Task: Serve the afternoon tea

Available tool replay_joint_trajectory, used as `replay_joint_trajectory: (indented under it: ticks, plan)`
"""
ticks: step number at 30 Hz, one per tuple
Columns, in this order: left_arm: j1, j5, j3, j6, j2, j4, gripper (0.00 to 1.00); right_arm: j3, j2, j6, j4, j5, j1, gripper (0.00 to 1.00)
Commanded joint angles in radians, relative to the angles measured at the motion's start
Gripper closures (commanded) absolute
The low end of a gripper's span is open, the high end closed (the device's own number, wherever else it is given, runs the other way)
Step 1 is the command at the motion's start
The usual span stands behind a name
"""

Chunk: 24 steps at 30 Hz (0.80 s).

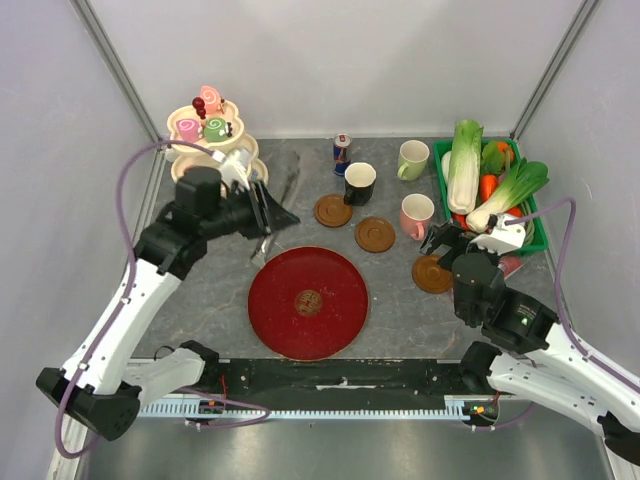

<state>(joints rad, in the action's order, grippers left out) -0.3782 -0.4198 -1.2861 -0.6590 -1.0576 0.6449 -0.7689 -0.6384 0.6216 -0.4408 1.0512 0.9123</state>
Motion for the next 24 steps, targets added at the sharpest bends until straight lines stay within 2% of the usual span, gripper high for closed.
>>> replay_joint_trajectory:
  ticks: [1, 4, 8, 13, 16, 20, 24]
  plan:
    - [-0.128, 0.185, 0.134, -0.021, 0.059, -0.054, 0.57, 0.025, 0.040, 0.035, 0.019, -0.003, -0.001, 0.02]
    - [-0.136, 0.338, 0.238, -0.013, 0.067, 0.013, 0.61, 0.033, 0.051, 0.024, 0.016, -0.020, -0.001, 0.02]
    - [-0.136, 0.648, 0.364, -0.128, 0.085, 0.148, 0.64, 0.040, 0.054, 0.015, 0.004, -0.022, -0.001, 0.02]
    - [-0.108, 0.877, 0.522, -0.338, 0.145, 0.237, 0.55, 0.049, 0.034, 0.012, 0.004, -0.029, -0.001, 0.02]
    - [-0.018, 0.880, 0.612, -0.341, 0.172, 0.194, 0.51, 0.048, -0.001, -0.005, 0.004, -0.066, -0.001, 0.02]
    - [0.111, 0.755, 0.711, -0.278, 0.185, 0.086, 0.52, 0.034, -0.072, -0.022, 0.008, -0.120, -0.001, 0.02]
    - [0.156, 0.685, 0.748, -0.258, 0.151, 0.015, 0.50, 0.005, -0.148, -0.039, 0.034, -0.178, -0.001, 0.02]
